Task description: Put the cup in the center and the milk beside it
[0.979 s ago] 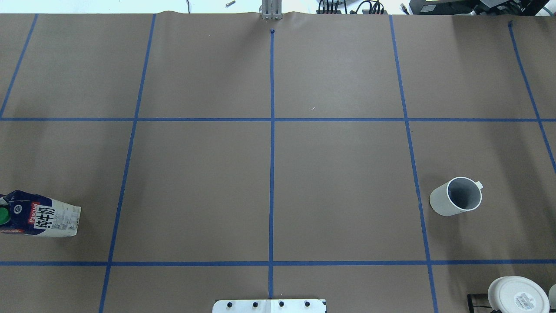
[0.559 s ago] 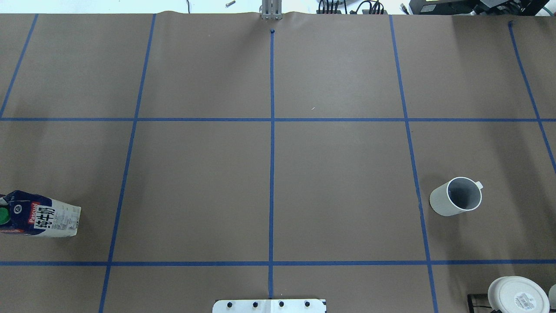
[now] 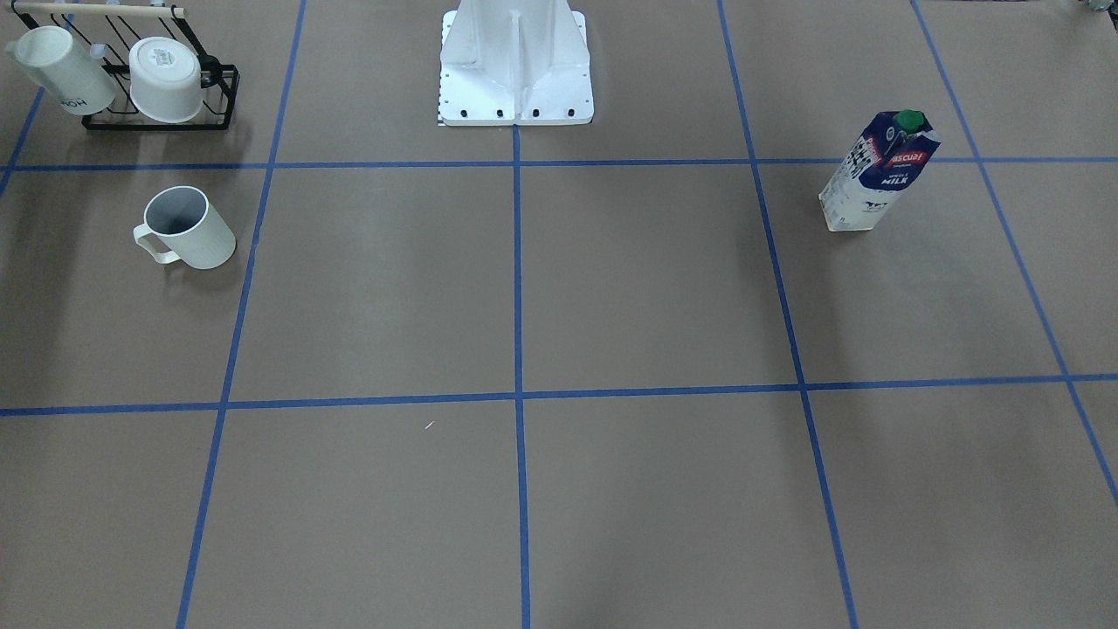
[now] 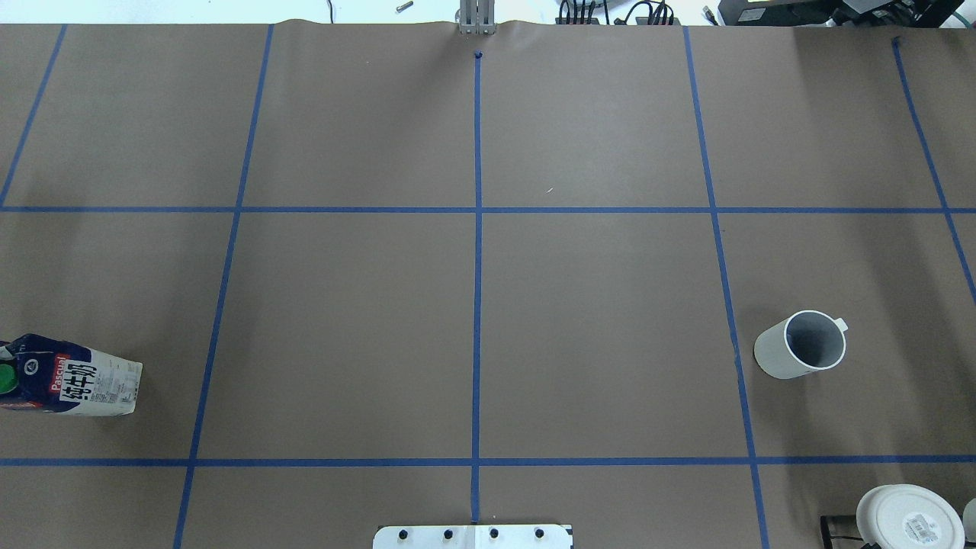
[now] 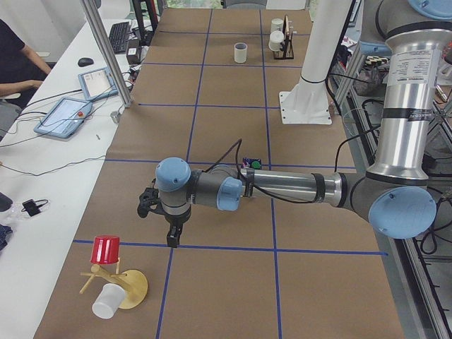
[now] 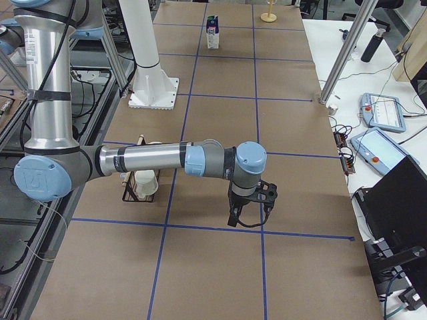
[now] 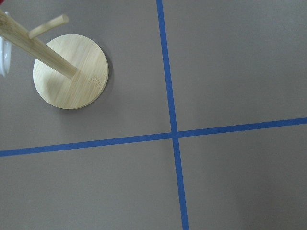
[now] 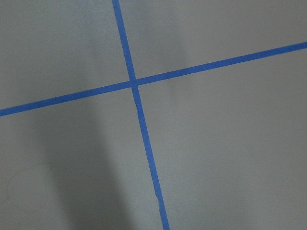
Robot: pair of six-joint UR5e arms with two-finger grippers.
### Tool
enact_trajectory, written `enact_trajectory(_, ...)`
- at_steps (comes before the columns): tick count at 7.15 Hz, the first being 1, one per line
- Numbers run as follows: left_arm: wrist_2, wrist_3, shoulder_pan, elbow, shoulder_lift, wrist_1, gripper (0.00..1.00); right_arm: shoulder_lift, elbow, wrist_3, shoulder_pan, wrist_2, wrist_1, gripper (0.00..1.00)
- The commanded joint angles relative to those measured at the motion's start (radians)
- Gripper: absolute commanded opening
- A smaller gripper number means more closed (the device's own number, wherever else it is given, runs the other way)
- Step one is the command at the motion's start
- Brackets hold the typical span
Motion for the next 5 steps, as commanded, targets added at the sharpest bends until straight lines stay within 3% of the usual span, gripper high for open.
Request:
enact_trajectory(1, -0.001, -0.001, 0.000, -0.004, 0.015, -0.003, 0.99, 0.000, 0.003, 0.002, 0.000, -0.002, 0.000, 1.00)
enact_trajectory(3, -0.004, 0.000, 0.006, -0.007, 0.012, -0.005, 0.99, 0.012, 0.023, 0.006, -0.006, -0.003, 0.011, 1.00)
enact_trajectory(5, -0.010, 0.008, 0.006, -0.021, 0.026, -0.006, 0.99, 0.133, 0.080, 0.023, -0.098, 0.021, 0.015, 1.00)
